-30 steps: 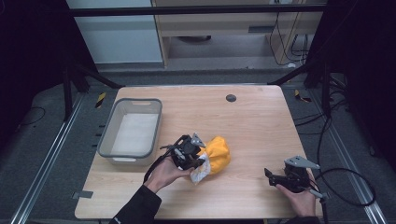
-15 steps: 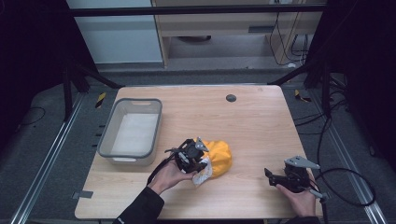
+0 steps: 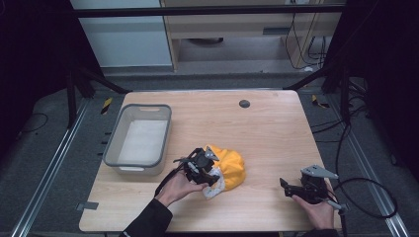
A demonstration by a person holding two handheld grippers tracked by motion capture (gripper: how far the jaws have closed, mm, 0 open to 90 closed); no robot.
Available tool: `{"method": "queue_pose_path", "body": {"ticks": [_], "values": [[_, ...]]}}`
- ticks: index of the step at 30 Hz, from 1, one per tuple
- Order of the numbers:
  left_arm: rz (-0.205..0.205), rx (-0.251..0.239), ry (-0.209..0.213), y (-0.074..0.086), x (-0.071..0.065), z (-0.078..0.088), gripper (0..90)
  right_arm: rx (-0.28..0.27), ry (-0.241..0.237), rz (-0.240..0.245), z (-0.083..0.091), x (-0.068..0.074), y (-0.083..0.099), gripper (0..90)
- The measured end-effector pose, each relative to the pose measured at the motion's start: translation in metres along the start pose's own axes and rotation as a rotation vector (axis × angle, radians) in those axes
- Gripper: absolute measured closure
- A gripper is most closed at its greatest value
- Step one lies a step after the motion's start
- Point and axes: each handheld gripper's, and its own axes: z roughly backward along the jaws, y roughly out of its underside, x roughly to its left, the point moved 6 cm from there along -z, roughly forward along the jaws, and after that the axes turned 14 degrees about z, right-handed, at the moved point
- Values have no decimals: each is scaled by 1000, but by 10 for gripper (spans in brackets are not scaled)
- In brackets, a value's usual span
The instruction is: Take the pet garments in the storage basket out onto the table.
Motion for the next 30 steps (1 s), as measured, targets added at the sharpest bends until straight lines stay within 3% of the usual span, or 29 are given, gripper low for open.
{"method": "queue_pose_path", "body": {"ticks": [7, 15, 22, 30], "values": [[24, -39, 26, 0, 2, 7, 370, 2, 2, 4, 0, 0, 0, 118], [27, -109, 51, 4, 2, 22, 292, 4, 6, 7, 0, -1, 1, 115], [47, -151, 48, 12, 9, 33, 254, 6, 6, 9, 0, -1, 1, 113], [103, -241, 35, 22, 20, 49, 236, 8, 9, 10, 1, -2, 1, 112]]}}
